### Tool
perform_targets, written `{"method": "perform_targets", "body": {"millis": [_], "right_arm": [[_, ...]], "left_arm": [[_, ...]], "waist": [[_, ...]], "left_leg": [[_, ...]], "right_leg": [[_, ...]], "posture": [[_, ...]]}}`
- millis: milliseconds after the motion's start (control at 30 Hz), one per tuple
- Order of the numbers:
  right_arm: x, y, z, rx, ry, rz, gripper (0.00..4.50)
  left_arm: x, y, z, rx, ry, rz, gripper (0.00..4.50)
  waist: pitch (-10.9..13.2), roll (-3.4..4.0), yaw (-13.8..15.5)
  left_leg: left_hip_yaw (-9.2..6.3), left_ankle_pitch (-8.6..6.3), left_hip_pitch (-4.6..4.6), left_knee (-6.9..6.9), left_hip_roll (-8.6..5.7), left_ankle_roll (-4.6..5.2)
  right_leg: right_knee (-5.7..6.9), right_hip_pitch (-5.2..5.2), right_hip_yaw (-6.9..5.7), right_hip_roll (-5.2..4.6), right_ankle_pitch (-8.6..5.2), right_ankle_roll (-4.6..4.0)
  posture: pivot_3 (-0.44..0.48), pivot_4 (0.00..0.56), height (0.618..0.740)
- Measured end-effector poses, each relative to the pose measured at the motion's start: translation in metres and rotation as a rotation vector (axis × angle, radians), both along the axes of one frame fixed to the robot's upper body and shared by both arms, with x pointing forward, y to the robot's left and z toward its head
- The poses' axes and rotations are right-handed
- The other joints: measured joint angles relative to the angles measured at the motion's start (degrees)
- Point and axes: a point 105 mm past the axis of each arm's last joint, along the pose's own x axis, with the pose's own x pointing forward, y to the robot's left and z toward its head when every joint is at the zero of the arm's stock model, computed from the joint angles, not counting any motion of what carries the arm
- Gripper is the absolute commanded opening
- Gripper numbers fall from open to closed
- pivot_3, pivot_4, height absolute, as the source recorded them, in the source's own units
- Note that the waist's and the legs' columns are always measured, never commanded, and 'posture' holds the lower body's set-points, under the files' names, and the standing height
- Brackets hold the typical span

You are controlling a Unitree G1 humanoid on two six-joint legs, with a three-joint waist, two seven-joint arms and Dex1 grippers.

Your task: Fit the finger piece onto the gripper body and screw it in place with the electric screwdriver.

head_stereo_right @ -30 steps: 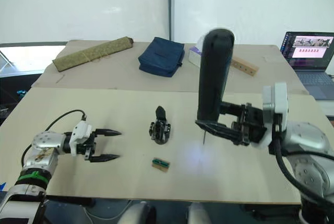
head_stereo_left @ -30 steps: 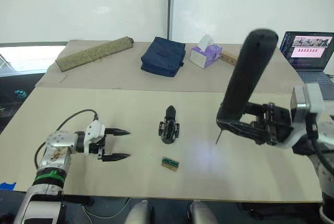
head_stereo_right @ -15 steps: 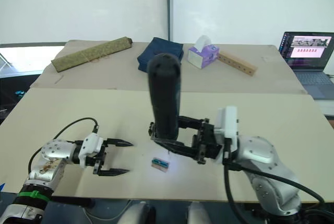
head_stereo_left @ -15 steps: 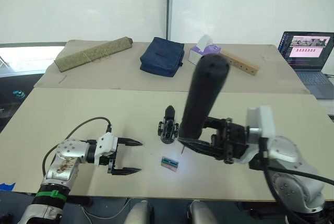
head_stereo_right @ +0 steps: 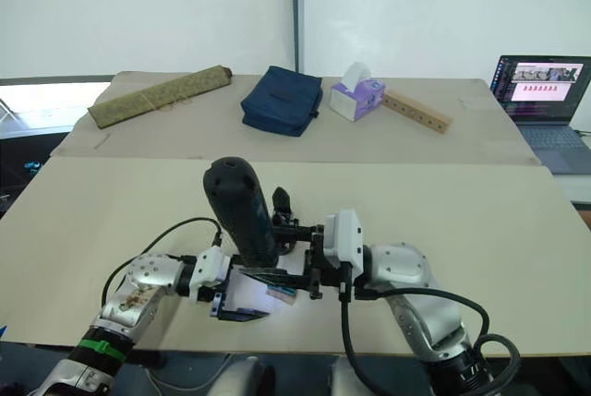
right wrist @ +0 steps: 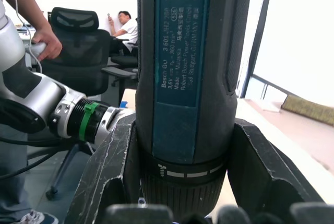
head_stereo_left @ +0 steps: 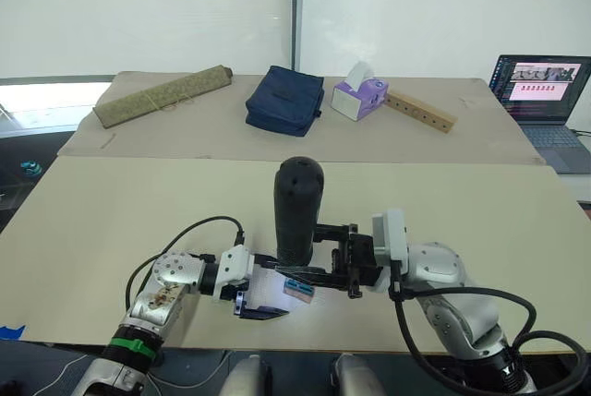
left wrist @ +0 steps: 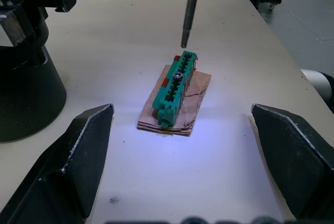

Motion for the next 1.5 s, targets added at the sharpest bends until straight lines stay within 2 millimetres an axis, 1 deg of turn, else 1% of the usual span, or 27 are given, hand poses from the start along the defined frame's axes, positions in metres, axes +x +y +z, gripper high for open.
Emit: {"method": "perform_targets", "body": {"millis": [233, 700, 1100, 1500], "right_arm": [[0.003, 0.000, -0.006, -0.011, 0.016, -0.002, 1.90], [0.004, -0.006, -0.016, -0.038, 0.046, -0.017, 1.90], [0.006, -0.007, -0.016, -0.036, 0.048, -0.036, 1.90], [0.006, -0.009, -0.020, -0.044, 0.064, -0.046, 1.90]], "left_arm": [[0.004, -0.004, -0.001, 0.019, -0.012, -0.015, 4.45], [0.002, -0.009, -0.003, 0.017, -0.005, -0.028, 4.45], [0.002, -0.009, -0.004, 0.019, 0.011, -0.024, 4.45], [0.001, -0.010, -0.004, 0.021, 0.012, -0.025, 4.45]], "waist": [[0.0, 0.01, 0.1], [0.0, 0.01, 0.3], [0.0, 0.02, 0.3], [0.0, 0.03, 0.3]], "left_leg": [[0.00, 0.00, 0.05, 0.00, -0.02, 0.00], [0.00, 0.00, 0.08, 0.00, -0.05, 0.00], [0.00, 0.00, 0.10, 0.00, -0.05, 0.00], [0.00, 0.00, 0.11, 0.00, -0.05, 0.00]], "right_leg": [[0.00, 0.06, 0.00, -0.02, 0.00, 0.00], [-0.02, 0.12, 0.00, -0.05, -0.01, 0.01], [-0.02, 0.13, 0.00, -0.05, -0.01, 0.02], [-0.02, 0.15, 0.00, -0.05, -0.01, 0.02]], "posture": [[0.000, 0.150, 0.740], [0.000, 0.150, 0.740], [0.000, 0.150, 0.740], [0.000, 0.150, 0.740]]}}
